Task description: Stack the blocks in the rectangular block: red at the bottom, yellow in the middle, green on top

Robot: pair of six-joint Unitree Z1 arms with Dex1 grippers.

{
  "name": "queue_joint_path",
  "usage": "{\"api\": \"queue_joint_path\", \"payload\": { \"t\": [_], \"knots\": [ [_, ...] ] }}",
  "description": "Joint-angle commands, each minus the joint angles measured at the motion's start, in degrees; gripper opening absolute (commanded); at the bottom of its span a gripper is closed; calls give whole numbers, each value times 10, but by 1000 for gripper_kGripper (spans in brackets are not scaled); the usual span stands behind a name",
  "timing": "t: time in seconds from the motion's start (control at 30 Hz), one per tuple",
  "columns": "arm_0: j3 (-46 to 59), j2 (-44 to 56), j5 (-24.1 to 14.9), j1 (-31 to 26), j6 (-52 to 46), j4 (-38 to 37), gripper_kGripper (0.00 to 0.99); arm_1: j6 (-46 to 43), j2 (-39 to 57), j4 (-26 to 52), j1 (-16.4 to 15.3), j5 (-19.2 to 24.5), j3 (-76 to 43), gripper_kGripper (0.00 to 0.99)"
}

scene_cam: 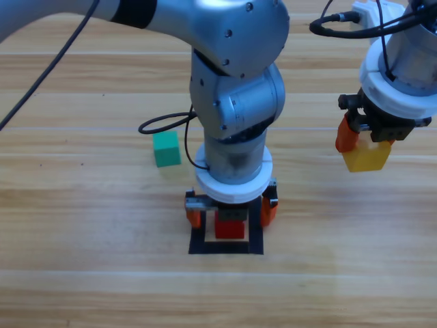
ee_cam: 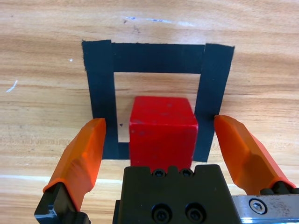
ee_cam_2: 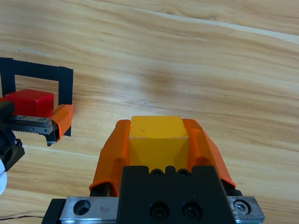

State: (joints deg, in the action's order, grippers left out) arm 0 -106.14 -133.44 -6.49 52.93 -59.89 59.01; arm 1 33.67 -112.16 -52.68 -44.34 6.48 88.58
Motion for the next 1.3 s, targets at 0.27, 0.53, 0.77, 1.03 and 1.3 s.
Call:
{"api": "queue_joint_path", "payload": {
  "t": [0.27,0.53,0.77,1.03,1.3],
  "knots": [
    [110,271,-55,-6,-21,6,990,23,-17,1,-38,8,9,0],
    [251,498,-88,-79,87,5,990,76,-72,-52,-80,-3,98,0],
    [304,609,-104,-126,249,-43,968,120,-177,-154,-122,5,266,0],
    [545,807,-87,-126,282,-217,990,127,-235,-166,-142,3,338,0],
    [592,860,-27,-126,296,-233,990,125,-267,-167,-146,-1,362,0]
  ]
}}
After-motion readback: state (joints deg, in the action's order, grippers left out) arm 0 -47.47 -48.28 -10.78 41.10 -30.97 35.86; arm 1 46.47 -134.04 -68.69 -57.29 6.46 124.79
